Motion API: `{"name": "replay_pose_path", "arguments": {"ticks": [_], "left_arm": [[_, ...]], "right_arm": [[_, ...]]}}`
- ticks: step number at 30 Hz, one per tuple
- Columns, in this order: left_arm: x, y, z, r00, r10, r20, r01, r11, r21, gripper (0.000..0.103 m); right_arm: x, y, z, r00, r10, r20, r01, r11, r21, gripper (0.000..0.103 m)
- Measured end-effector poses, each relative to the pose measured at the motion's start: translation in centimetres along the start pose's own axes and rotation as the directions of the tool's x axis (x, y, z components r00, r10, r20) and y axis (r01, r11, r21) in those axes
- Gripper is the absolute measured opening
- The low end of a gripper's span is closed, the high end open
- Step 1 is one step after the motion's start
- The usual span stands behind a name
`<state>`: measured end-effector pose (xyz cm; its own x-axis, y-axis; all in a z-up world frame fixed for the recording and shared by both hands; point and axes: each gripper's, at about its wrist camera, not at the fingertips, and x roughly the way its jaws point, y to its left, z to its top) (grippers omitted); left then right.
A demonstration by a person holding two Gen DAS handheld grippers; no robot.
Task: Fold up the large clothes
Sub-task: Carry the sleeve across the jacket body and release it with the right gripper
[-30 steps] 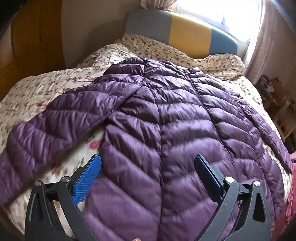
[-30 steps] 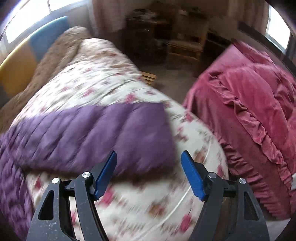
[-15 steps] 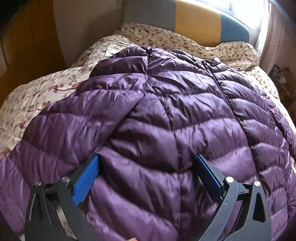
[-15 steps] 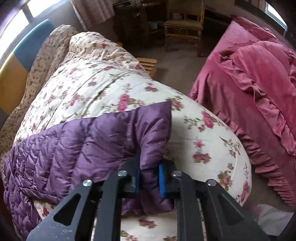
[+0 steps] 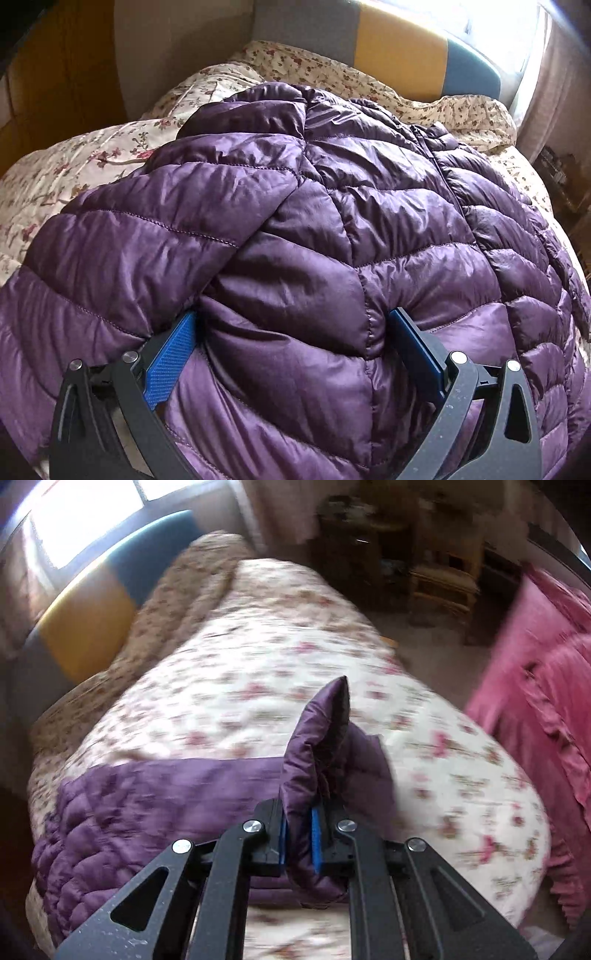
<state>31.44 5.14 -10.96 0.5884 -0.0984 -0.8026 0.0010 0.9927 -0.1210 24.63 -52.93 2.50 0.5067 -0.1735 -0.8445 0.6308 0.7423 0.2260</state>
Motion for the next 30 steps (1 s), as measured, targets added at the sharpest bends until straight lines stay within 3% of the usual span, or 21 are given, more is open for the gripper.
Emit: {"name": "replay_pose_path", "arguments": {"ticks": [8, 14, 22, 30], "left_arm": [[-0.6, 1.3, 0.2, 0.998, -0.057, 0.009, 0.057, 0.997, -0.051, 0.093], [-1.1, 3.0, 0.6, 0.994, -0.106, 0.016, 0.107, 0.99, -0.096, 0.082], [-1.4, 3.6, 0.2, 0.99, -0.132, 0.038, 0.135, 0.986, -0.098, 0.079], [-2.0, 4.5, -0.3, 0.99, -0.134, 0.051, 0.14, 0.982, -0.126, 0.079]], "right_arm": [[1.7, 13.9, -4.2, 0.991, 0.129, -0.038, -0.134, 0.972, -0.196, 0.008], [3.7, 24.9, -9.2, 0.973, 0.207, -0.103, -0.23, 0.903, -0.363, 0.008], [5.5, 31.0, -14.4, 0.95, 0.248, -0.19, -0.31, 0.832, -0.461, 0.008], [5.3, 35.9, -20.0, 0.913, 0.297, -0.28, -0.406, 0.728, -0.552, 0.008]]}}
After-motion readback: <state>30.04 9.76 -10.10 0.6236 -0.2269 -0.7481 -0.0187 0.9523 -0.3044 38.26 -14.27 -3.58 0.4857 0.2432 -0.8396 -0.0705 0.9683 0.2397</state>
